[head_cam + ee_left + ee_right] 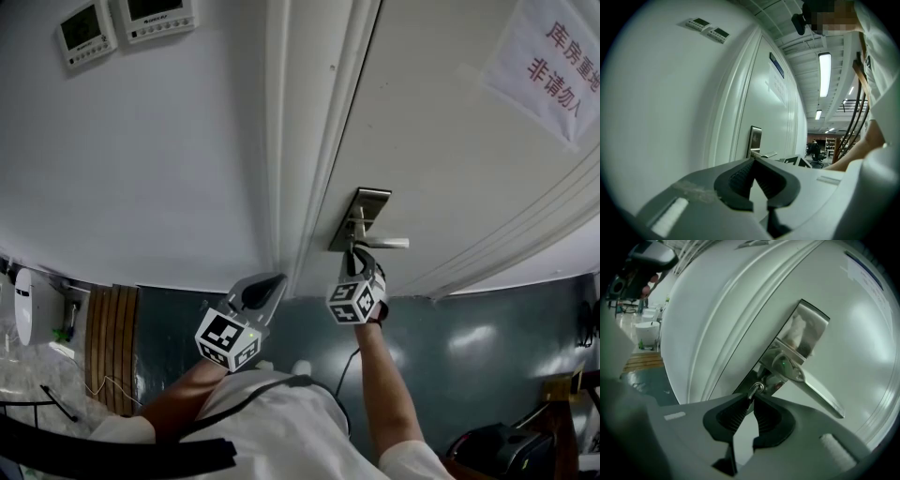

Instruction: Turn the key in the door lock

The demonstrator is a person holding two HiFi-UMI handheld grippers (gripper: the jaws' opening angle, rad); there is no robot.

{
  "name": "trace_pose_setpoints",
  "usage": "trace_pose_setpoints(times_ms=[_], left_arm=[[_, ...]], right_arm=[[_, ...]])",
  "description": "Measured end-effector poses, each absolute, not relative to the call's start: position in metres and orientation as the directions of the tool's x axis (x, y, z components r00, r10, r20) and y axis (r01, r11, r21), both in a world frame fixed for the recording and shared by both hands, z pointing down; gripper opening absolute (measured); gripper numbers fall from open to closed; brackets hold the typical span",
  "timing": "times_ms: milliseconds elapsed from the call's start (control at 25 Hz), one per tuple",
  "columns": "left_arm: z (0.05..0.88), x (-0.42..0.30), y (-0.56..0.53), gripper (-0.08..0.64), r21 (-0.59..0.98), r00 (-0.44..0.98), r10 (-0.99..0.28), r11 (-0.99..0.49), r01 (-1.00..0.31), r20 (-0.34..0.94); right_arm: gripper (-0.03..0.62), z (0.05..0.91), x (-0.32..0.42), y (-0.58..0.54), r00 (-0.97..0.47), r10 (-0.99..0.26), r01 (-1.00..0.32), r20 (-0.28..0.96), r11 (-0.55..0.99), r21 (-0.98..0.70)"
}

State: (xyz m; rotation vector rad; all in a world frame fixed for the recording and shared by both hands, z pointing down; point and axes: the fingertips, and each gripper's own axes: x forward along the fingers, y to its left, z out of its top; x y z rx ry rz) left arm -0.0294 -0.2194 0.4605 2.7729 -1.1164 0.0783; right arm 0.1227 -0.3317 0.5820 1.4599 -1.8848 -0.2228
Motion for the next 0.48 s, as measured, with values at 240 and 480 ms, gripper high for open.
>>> trace_pose_setpoints(times_ms=[240, 480], left_arm=[[0.461, -0.026, -0.219, 0.005, 0.121, 0.723, -0.683, -0.713, -0.691, 0.104], [0.461, -0.017, -0.218, 0.005, 0.131, 0.728, -0.679, -0.716, -0.685, 0.097]], right_arm=[[0.052, 0.584, 0.120, -0.330, -0.082, -0.894, -0.609, 0.441, 0.395, 0.688], [0.057, 0.589, 0.119, -0.328, -0.075, -0.883, -0.365, 0.463, 0.456, 0.811]])
